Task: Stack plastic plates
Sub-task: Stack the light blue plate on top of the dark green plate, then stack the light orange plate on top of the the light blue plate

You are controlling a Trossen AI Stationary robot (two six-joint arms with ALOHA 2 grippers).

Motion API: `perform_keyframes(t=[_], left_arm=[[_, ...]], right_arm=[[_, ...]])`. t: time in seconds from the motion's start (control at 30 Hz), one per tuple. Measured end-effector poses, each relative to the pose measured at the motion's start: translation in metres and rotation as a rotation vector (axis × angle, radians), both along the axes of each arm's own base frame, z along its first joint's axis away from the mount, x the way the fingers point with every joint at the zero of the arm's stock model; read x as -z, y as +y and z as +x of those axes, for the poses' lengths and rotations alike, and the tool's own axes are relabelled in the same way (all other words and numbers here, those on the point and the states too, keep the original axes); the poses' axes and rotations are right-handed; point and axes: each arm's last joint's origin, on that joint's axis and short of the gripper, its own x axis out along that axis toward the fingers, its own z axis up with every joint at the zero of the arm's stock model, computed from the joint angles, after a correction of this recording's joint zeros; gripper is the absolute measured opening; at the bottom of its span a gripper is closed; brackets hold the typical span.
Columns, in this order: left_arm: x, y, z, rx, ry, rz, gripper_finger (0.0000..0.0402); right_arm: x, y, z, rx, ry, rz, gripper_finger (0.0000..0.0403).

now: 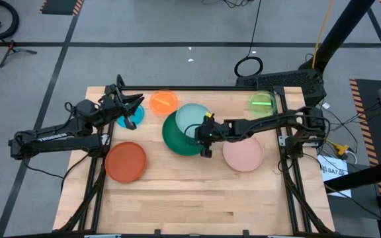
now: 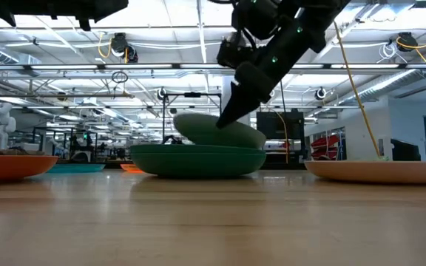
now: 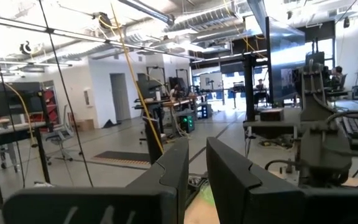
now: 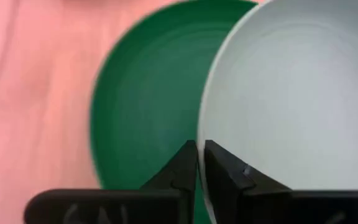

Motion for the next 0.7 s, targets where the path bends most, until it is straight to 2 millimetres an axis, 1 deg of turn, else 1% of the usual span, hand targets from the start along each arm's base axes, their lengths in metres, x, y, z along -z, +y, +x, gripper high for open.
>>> perform_keyframes(t=[0.1,0.3,0.43,0.5,0.57,0.63,0.7], left_arm=[[0.0,0.0,0.0,0.003,0.0,0.0,0.0065],[0.0,0.0,0.0,0.005,0.0,0.0,0.0065],[0.001,0.0,0.0,0.008,0.006,-0.002,0.0065],[0.001,0.0,0.0,0.009,0.008,-0.003,0.0065],[0.001,0.0,0.0,0.009,0.008,-0.004,0.0065],[0.001,0.0,0.0,0.009,0.008,-0.004,0.0065],[0.001,-0.001,0.0,0.01,0.009,-0.004,0.0065]], right_arm=[[0.003,0.0,0.001,0.019,0.001,0.005,0.0055],[-0.002,0.001,0.003,0.014,-0.036,0.019,0.0108],[-0.016,-0.003,0.0,0.068,0.004,-0.01,0.0133],[-0.03,-0.008,-0.003,0.144,0.031,-0.051,0.0137],[-0.045,-0.017,-0.01,0.266,0.077,-0.123,0.0136],[-0.057,-0.03,-0.02,0.39,0.134,-0.184,0.0131],[-0.064,-0.048,-0.035,0.516,0.215,-0.209,0.0119]])
